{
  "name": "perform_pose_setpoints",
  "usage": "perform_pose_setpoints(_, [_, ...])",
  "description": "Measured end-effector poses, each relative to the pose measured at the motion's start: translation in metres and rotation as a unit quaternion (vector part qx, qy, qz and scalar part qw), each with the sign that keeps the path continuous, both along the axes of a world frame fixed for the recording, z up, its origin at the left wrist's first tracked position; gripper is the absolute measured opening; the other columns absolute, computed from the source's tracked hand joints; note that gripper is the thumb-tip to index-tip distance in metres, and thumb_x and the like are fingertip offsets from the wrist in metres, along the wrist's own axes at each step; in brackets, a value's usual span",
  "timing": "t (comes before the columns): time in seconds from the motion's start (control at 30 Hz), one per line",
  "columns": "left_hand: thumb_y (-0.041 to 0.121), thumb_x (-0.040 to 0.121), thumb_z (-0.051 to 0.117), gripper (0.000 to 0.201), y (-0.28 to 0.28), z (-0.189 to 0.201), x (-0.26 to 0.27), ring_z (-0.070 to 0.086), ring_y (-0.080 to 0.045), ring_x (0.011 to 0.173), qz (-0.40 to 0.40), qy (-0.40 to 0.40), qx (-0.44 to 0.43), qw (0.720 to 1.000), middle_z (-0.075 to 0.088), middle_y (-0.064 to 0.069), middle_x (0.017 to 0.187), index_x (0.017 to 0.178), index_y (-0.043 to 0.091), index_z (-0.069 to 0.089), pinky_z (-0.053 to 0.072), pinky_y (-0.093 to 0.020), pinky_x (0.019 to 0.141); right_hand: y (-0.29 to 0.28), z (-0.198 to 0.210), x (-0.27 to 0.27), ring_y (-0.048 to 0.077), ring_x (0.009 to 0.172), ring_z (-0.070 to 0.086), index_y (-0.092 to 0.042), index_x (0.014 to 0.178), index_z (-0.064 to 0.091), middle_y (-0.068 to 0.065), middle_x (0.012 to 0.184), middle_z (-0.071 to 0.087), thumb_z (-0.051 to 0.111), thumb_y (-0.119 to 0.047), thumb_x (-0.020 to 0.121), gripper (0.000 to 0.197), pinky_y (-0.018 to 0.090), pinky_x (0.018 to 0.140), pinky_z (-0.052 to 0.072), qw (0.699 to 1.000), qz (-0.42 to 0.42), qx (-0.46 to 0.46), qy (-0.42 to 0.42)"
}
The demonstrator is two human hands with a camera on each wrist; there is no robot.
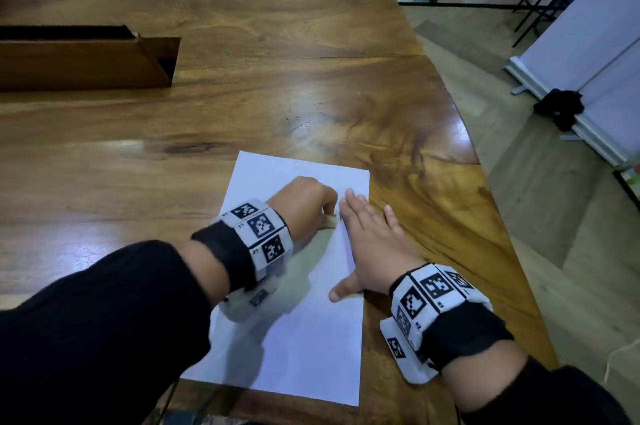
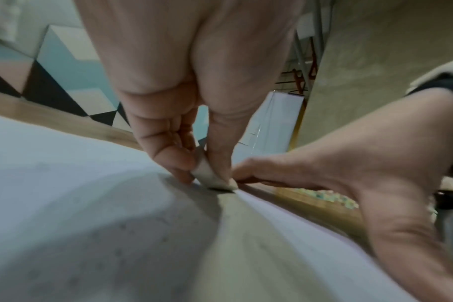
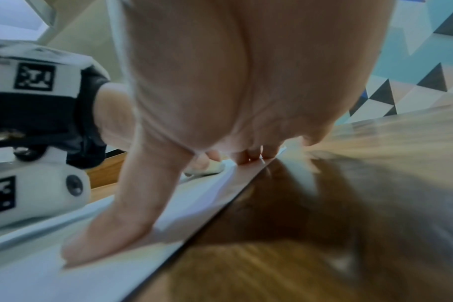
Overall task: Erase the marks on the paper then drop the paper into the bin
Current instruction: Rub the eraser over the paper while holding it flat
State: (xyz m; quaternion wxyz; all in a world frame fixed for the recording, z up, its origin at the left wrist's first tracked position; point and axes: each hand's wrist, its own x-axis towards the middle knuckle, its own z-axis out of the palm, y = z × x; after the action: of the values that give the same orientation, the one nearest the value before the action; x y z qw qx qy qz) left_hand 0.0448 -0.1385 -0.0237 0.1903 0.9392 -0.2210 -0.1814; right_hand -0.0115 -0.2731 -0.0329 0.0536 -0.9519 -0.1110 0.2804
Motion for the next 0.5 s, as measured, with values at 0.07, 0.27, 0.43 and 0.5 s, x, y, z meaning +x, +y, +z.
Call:
perform_pose_setpoints(0.07, [0.015,0.08,0.06,0.012,0.006,-0.001,-0.011,0.057,-0.029,0.084,-0.033,0.009,0.008,0.999,0.061,-0.015,0.087,0.087,0.007,0.066,0.036,-0.027,0.067,0.0,0.0,0.0,0.011,0.142,-0.026,-0.015,0.149,-0.022,-0.004,0.154,-0.033,0.076,-0.064,0.06,0.141,0.041,0.116,-0.017,1.0,0.0,0.0,0.002])
perform_pose_setpoints(0.27, [0.026,0.077,0.068,0.014,0.02,-0.001,-0.035,0.047,-0.012,0.071,-0.119,0.102,0.031,0.987,0.061,-0.001,0.077,0.084,0.014,0.068,0.03,-0.018,0.059,0.0,-0.001,-0.001,0.011,0.142,-0.027,-0.014,0.149,-0.021,-0.003,0.154,-0.033,0.077,-0.063,0.06,0.141,0.042,0.116,-0.017,1.0,-0.004,0.009,0.006])
perform_pose_setpoints(0.43, [0.018,0.08,0.061,0.01,0.007,-0.005,-0.011,0.054,-0.024,0.081,-0.029,0.0,0.01,1.0,0.06,-0.01,0.085,0.085,0.009,0.064,0.035,-0.026,0.068,0.0,0.0,-0.001,0.012,0.142,-0.026,-0.015,0.149,-0.022,-0.004,0.154,-0.033,0.076,-0.064,0.059,0.141,0.043,0.115,-0.017,1.0,-0.003,0.001,0.004])
perform_pose_setpoints(0.5, [0.013,0.08,0.057,0.007,0.016,-0.007,-0.033,0.056,-0.03,0.081,-0.054,0.014,0.002,0.998,0.051,-0.008,0.078,0.078,0.009,0.063,0.039,-0.03,0.069,0.0,0.0,0.0,0.011,0.142,-0.026,-0.015,0.149,-0.021,-0.004,0.154,-0.033,0.076,-0.064,0.059,0.141,0.044,0.115,-0.017,1.0,-0.006,0.002,0.008])
